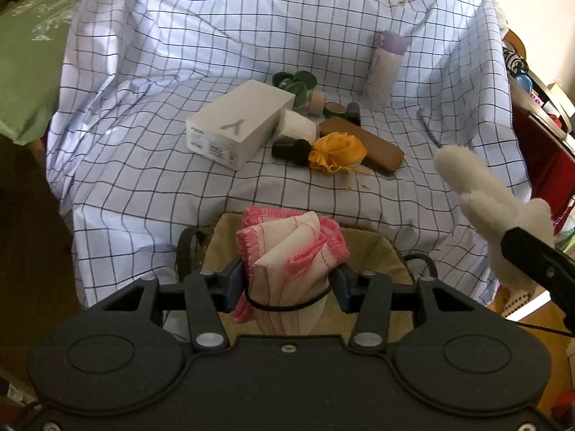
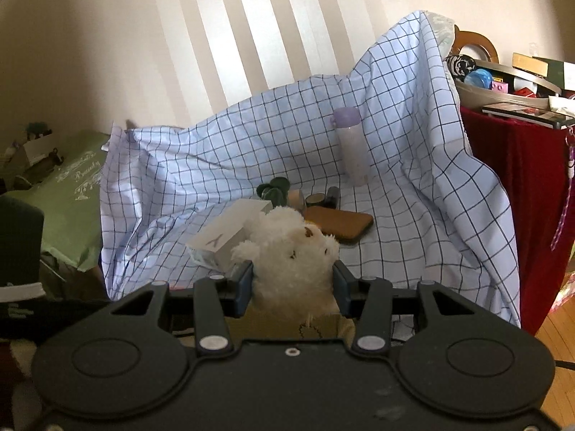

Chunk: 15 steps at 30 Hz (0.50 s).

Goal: Organize soft objects
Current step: 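Carry the pink-white bundle into the basket with the left tool while the right tool carries the plush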

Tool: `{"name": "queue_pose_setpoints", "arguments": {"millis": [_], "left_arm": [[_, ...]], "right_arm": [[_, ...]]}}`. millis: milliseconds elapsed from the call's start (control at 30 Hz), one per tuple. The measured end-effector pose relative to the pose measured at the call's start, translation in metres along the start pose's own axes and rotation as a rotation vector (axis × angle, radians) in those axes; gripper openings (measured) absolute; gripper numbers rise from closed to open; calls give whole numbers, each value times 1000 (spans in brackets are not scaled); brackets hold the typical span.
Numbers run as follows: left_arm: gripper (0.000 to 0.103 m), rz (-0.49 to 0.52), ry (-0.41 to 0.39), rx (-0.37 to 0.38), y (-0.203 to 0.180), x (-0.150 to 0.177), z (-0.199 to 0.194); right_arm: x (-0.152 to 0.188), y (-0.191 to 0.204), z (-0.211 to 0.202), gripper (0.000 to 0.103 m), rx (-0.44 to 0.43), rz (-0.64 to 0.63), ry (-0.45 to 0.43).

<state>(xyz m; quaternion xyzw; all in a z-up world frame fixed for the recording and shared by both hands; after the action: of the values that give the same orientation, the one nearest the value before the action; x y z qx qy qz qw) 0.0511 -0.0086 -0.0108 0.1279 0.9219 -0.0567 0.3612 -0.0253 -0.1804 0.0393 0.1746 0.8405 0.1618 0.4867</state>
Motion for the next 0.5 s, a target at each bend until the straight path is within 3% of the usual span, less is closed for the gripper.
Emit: {"name": "queue_pose_setpoints", "arguments": {"millis": [300, 500], "left_arm": [[49, -69, 60, -13, 11, 22, 19], [49, -61, 43, -33, 8, 26, 15]], "right_arm": [[20, 7, 11, 45, 34, -20, 72], [24, 9, 13, 45, 70, -35, 89]]}}
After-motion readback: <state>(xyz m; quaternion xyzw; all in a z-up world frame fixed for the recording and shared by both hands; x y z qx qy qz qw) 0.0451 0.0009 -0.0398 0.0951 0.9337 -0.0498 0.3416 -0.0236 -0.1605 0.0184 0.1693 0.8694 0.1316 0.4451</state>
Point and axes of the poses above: each gripper's, at about its wrist camera, not at the fingertips, and z roughly the way its jaws point, y to its left, x to its underside, the point moved 1 cm from there along z, roughly the way its jaws point, and after that the axes turned 12 degrees about z, right-handed, at the moved point
